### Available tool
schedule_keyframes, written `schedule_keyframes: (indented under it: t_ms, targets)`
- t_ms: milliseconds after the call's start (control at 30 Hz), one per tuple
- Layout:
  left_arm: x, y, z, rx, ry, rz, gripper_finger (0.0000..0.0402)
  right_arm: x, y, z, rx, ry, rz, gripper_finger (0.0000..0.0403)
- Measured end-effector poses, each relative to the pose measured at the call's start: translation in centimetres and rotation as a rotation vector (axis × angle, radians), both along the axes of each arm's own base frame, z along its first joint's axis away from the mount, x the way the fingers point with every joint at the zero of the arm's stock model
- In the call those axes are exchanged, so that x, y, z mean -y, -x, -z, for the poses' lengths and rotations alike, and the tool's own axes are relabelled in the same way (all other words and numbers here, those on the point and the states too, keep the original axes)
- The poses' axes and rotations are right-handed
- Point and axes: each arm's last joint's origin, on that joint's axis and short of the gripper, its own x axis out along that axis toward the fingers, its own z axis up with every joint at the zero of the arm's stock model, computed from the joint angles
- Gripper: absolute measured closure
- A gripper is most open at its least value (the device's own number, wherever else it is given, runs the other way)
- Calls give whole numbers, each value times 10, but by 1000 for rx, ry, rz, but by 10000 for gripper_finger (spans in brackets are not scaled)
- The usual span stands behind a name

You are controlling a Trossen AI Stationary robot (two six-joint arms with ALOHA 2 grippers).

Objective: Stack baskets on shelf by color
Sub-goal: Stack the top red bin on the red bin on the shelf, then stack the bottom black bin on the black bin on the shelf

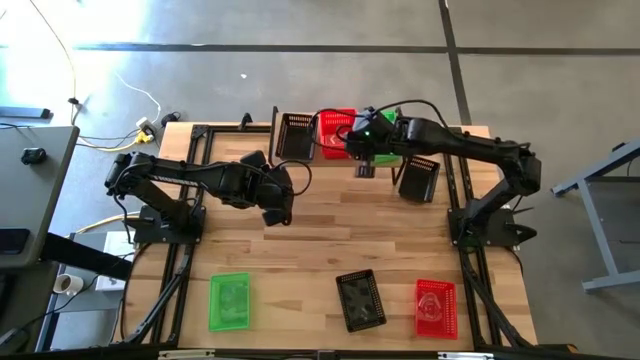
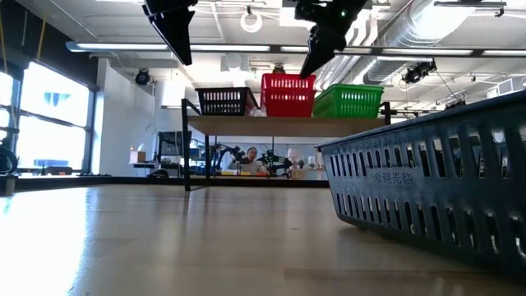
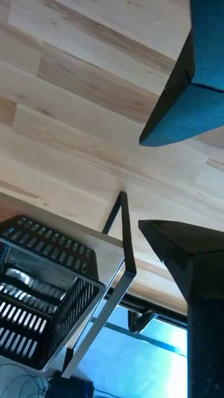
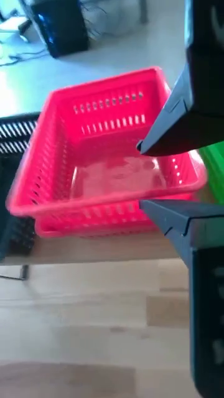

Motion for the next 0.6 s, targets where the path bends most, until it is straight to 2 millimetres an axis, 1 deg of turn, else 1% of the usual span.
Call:
schedule_keyframes:
  t_ms: [167,267,333,433,500,600]
  targets:
    - [0,0,0,0,0,0,206,-2,3,-20,56,-78,56,295]
    - [0,0,0,0,0,0,206,-3,8,-37,100,-119,111,295]
    - [0,0,0,0,0,0,206,-6,12,-46,111,-188,148,295]
    - [0,0,0,0,0,1,206,-11,18,-56,137,-339,180,295]
    - [0,0,0,0,0,2,206,-18,20,-58,137,-443,185,295]
    - [1,0,0,-7,12,15,206,-34,20,-55,108,-552,208,295]
